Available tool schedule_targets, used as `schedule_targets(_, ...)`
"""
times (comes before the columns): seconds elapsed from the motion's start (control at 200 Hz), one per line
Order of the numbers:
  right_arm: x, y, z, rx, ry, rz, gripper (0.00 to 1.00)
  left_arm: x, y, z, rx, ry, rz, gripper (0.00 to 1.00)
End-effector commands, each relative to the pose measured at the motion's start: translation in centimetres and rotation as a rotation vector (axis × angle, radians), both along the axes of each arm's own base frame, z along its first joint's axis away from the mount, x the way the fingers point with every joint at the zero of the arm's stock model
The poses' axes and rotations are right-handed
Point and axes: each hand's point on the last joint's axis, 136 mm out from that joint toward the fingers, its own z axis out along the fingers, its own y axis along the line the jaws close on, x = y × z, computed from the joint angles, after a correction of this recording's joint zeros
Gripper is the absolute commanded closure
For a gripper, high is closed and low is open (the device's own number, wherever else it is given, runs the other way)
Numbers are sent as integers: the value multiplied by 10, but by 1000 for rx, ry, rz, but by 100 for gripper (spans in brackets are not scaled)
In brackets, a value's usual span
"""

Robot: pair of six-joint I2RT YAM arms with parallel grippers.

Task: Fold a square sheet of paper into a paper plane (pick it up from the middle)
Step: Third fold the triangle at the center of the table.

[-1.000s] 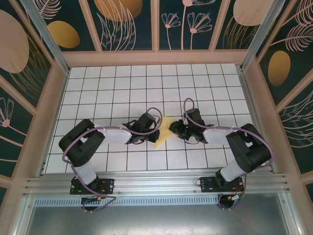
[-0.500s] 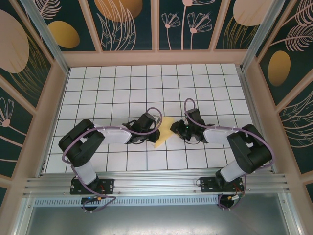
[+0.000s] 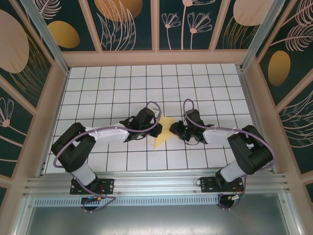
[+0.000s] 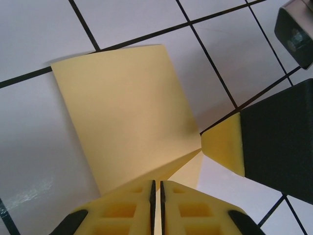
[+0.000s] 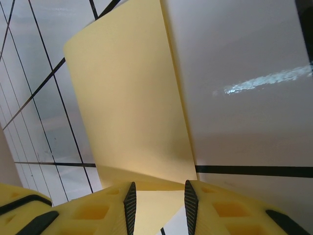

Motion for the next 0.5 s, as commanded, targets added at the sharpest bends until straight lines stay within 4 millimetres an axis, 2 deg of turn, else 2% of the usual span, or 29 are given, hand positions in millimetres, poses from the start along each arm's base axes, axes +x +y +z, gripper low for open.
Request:
schedule_targets(0.0, 1, 1, 6, -11, -21, 3, 65, 3, 3, 18, -25, -23, 18, 88)
schedule_targets(0.1, 0, 0, 6, -16, -20, 0, 65, -15, -18, 35, -143, 9, -109, 89)
schedule_targets(0.195, 1, 0, 7, -13, -24, 0, 65, -29, -33, 33, -199, 72, -199, 91)
schedule_targets(0.35, 1, -1, 10, -13, -29, -6, 64, -15, -21, 7, -118, 106, -100, 92)
schedule_targets(0.495, 0, -2, 13, -17, -36, -7, 64, -7, -9, -9, -81, 124, -47, 92)
